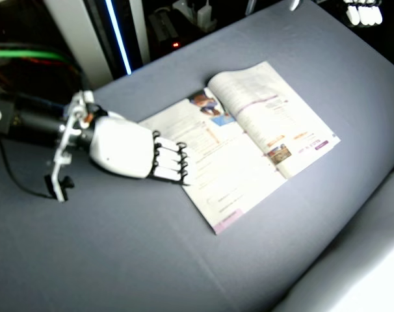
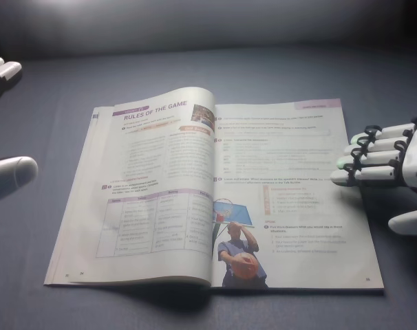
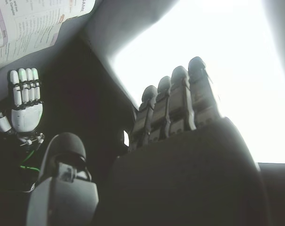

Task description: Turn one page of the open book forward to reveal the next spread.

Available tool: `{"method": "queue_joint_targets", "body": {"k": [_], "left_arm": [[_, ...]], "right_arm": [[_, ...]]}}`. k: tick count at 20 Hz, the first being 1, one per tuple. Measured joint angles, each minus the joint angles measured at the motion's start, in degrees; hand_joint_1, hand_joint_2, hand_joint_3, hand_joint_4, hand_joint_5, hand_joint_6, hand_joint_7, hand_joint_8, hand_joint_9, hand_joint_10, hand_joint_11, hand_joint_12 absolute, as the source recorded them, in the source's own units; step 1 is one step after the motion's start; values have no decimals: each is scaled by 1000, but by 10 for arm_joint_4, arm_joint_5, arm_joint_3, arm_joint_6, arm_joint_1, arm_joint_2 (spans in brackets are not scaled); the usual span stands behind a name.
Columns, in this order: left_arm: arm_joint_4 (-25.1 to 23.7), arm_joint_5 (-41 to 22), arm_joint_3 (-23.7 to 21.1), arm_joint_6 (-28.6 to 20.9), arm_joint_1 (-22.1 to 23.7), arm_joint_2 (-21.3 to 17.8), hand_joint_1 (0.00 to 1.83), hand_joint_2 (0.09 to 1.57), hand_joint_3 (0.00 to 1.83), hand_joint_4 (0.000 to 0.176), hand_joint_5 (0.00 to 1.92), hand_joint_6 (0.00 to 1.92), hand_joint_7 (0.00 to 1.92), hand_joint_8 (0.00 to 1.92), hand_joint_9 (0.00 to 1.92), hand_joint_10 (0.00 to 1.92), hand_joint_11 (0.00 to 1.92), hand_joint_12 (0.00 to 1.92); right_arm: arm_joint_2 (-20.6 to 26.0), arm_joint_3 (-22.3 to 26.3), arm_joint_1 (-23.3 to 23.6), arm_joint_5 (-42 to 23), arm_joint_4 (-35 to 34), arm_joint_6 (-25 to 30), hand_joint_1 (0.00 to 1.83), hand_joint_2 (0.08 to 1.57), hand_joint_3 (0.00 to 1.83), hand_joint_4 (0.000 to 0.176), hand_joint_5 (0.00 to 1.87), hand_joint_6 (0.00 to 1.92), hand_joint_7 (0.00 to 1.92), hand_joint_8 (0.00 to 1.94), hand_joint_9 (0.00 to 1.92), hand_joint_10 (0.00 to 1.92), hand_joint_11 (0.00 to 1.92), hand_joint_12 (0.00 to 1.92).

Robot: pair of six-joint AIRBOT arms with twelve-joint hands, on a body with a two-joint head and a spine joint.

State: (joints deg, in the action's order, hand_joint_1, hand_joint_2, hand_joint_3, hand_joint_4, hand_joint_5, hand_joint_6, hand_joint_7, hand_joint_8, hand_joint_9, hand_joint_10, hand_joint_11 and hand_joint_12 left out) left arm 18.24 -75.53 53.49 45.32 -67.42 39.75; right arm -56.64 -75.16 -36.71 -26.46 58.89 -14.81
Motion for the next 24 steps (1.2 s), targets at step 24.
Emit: {"method": "queue_joint_targets", "body": {"k": [24], "left_arm": [[2, -3, 1, -2, 0, 7, 0, 1260, 12, 0, 0, 0, 0, 0, 0, 0, 0, 0]], "right_arm": [[-178, -90, 80, -78, -50, 0, 0, 1420, 2, 0, 7, 1, 0, 0, 0, 0, 0, 0]]}}
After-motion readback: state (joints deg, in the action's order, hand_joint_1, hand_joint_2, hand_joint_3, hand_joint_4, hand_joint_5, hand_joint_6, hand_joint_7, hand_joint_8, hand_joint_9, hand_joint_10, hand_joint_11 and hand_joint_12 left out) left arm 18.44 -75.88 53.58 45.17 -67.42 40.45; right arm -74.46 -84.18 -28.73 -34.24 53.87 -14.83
